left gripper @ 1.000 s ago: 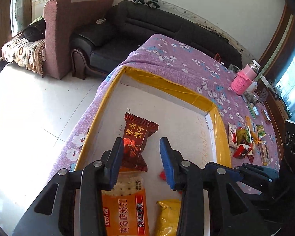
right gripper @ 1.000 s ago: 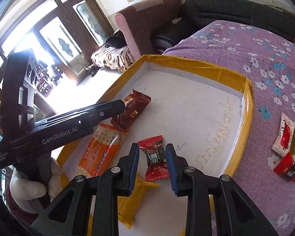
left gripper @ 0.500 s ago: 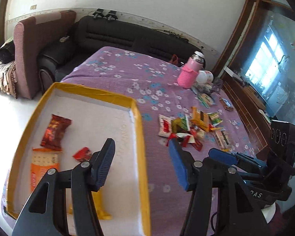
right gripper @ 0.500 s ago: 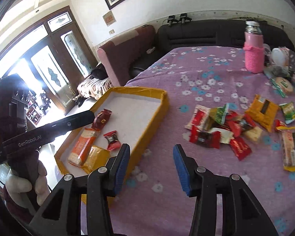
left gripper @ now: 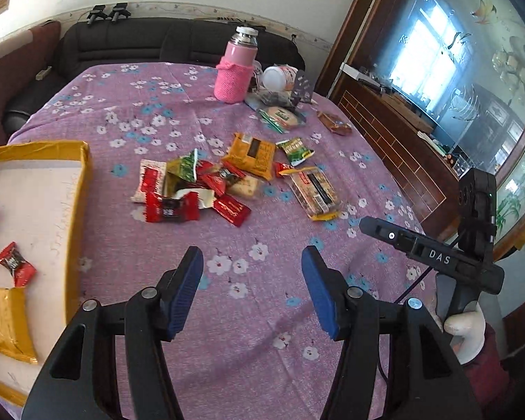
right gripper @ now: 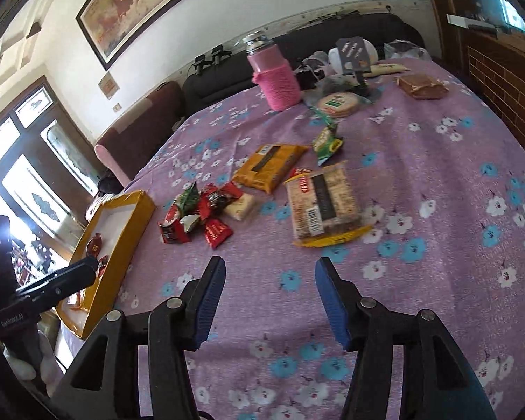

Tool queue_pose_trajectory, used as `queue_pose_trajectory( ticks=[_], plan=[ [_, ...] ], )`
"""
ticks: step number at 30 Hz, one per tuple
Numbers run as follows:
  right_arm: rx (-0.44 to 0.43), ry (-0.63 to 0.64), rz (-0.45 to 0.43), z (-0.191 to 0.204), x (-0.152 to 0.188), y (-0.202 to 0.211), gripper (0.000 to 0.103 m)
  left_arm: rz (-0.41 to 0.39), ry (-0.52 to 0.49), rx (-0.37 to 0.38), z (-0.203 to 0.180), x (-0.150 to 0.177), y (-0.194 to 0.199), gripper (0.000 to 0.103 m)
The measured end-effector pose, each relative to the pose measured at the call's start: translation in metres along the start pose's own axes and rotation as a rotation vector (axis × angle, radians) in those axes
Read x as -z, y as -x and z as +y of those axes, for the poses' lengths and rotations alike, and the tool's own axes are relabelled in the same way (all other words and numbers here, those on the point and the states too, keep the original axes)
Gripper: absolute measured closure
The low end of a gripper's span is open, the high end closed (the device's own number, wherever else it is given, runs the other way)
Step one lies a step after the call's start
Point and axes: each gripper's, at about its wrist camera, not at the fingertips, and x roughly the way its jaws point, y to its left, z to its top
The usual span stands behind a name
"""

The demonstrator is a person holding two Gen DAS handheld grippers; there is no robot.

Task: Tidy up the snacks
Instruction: 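Grasp the barcode cracker pack with the right gripper while left grasps the green bag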

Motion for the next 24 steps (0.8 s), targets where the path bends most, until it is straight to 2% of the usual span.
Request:
queue_pose_trajectory(
  ticks=[7, 12, 17, 19, 22, 24],
  plan=[
    [0.009, -0.064, -0.017, -0.034, -0.013, -0.004, 0.046, 0.058, 0.009, 0.021, -0.013, 0.003, -0.035, 0.046],
    [0.001, -0.124, -0.035, -0.05, -0.036, -0.017, 0.045, 0.072, 0.021, 0.031, -0.013, 0.001, -0.047, 0.046],
    [0.004, -0.183, -0.097, -0.067, -0.06, -0.019, 0.034, 0.043, 0.05, 0.031, -0.005, -0.005, -0.046, 0.046],
    [0.032, -0.168, -0.105, -0.07, -0.067, -0.021, 0.023, 0.036, 0.065, 0.039, -0.002, -0.007, -0.045, 0.046],
    [0.099, -0.116, -0.065, -0.069, -0.07, -0.035, 0.021, 0.027, 0.059, 0.026, 0.001, -0.01, -0.046, 0.046],
    [0.083, -0.1, -0.027, -0.069, -0.069, -0.048, 0.021, 0.026, 0.067, 0.033, 0.003, -0.012, -0.049, 0.046]
  ],
)
